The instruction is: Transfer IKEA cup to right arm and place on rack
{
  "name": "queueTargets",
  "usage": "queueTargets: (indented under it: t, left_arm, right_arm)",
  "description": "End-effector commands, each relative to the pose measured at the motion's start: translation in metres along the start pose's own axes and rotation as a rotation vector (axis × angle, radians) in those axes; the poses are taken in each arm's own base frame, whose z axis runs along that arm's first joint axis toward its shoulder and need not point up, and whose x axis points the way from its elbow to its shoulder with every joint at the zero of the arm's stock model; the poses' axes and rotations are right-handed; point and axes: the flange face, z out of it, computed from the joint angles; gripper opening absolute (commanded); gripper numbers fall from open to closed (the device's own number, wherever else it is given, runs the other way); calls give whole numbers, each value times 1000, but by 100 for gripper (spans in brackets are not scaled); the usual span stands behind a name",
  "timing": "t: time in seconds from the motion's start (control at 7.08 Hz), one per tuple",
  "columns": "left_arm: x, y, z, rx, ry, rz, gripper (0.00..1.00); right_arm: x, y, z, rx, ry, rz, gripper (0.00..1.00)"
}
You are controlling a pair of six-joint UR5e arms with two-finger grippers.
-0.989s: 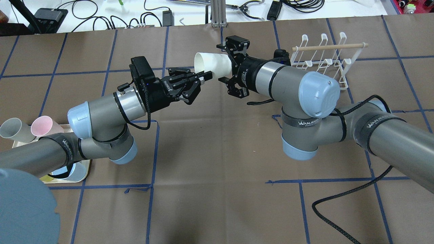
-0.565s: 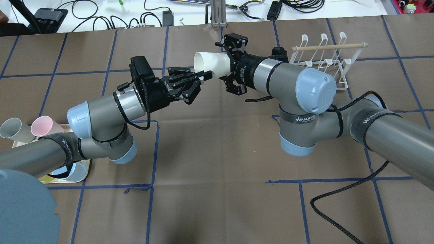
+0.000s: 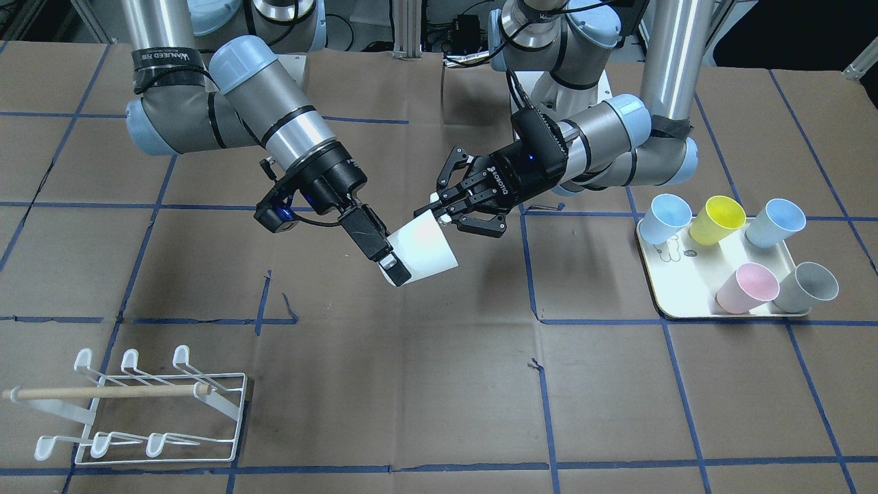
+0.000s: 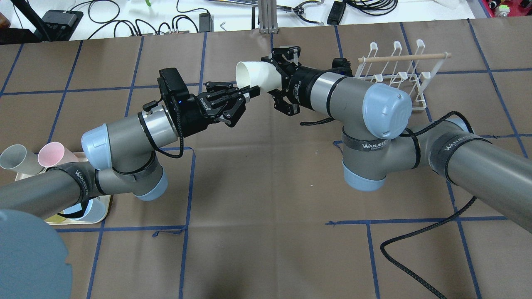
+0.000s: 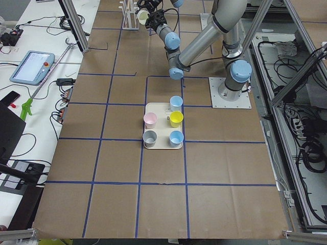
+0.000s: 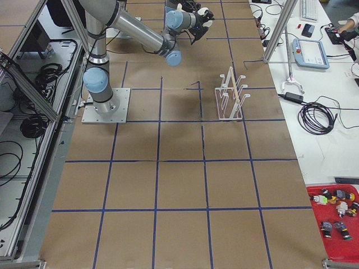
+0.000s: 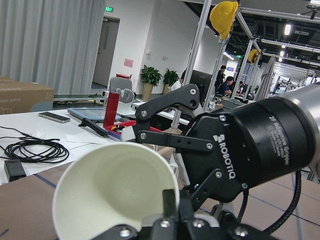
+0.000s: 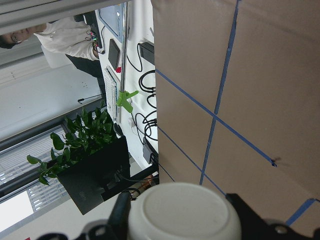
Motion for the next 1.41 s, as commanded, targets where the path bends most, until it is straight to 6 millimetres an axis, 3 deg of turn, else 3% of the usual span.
queueTargets:
  t: [0.0,0.28,0.42,0.57,0.99,1.13,1.27]
  left_arm:
    - [-1,-6,-2,7,-10,-10,40]
    - [-3,-5,-1,7,-15,-11,75]
    - [-5,-4,-3,9,-18,-10,88]
    - [-7,-4,-9,12,-29,-15,96]
    - [-44,-15,-66,54,-39,-21,98]
    - [-52,-20,-69,57,-60,-19,97]
    - [-62,-21,-67,48,-99,-65,97]
  right_arm:
    - [1,0,0,0,1,-2,38]
    - [0,0,-1,1,-2,-4,36]
    - [1,0,0,1,-1,-3,36]
    - [-1,-1,0,2,-4,-6,36]
    - [-5,-11,-1,20,-14,-72,31]
    - [-11,-28,-5,51,-23,-137,30]
    - [-30,-56,-14,105,-44,-306,27]
